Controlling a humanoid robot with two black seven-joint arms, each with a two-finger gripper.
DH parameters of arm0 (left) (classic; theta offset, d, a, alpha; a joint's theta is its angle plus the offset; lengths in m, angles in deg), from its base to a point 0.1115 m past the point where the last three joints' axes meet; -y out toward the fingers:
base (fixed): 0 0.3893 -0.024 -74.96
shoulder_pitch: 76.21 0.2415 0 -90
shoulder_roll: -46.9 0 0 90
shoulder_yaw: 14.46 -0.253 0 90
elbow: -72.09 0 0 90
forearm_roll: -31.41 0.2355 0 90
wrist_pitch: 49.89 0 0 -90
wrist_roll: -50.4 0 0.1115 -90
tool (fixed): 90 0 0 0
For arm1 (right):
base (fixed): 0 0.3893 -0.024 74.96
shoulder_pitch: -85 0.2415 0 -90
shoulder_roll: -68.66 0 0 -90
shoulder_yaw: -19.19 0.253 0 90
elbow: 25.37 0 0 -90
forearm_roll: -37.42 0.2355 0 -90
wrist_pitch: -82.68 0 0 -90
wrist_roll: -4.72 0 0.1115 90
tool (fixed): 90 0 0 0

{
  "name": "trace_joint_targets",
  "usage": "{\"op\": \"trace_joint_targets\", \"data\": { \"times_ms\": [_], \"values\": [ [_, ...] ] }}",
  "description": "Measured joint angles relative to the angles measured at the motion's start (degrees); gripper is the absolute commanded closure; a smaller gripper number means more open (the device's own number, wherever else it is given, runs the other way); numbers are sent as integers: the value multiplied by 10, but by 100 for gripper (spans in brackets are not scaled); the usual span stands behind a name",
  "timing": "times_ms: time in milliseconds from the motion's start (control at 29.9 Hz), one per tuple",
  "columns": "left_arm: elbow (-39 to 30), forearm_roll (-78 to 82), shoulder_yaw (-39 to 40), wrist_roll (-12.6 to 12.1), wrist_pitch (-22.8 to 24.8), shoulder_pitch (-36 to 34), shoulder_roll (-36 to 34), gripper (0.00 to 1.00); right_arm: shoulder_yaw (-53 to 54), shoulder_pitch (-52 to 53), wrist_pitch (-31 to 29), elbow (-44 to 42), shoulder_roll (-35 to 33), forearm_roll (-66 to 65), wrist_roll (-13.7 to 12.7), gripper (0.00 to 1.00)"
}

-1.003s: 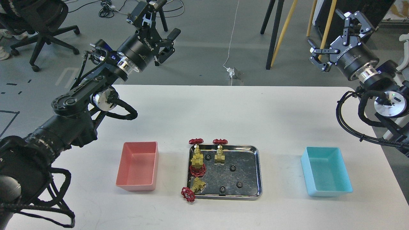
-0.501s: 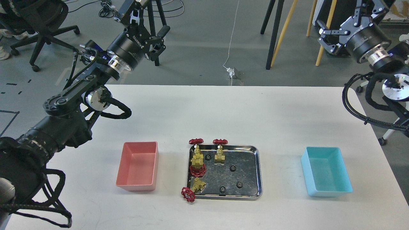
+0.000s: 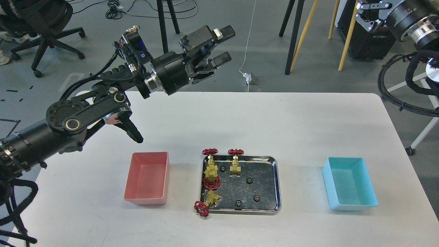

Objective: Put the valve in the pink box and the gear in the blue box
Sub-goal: 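Move the left gripper over the red-handled valve on the metal tray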

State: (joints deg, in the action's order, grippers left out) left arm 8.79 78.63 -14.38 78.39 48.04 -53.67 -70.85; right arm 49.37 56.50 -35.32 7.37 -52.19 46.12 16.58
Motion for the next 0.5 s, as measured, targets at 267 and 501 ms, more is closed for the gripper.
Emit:
{"op": "trace_joint_targets", "data": {
  "times_ms": [267, 501],
  "values": [
    [-107, 142, -266, 0, -102, -220, -59, 1, 1, -18, 0, -39, -10, 0, -17, 0],
    [-154, 271, -476, 0, -335, -271, -48, 1, 6, -6, 0, -74, -2, 1, -83, 0]
  ]
}}
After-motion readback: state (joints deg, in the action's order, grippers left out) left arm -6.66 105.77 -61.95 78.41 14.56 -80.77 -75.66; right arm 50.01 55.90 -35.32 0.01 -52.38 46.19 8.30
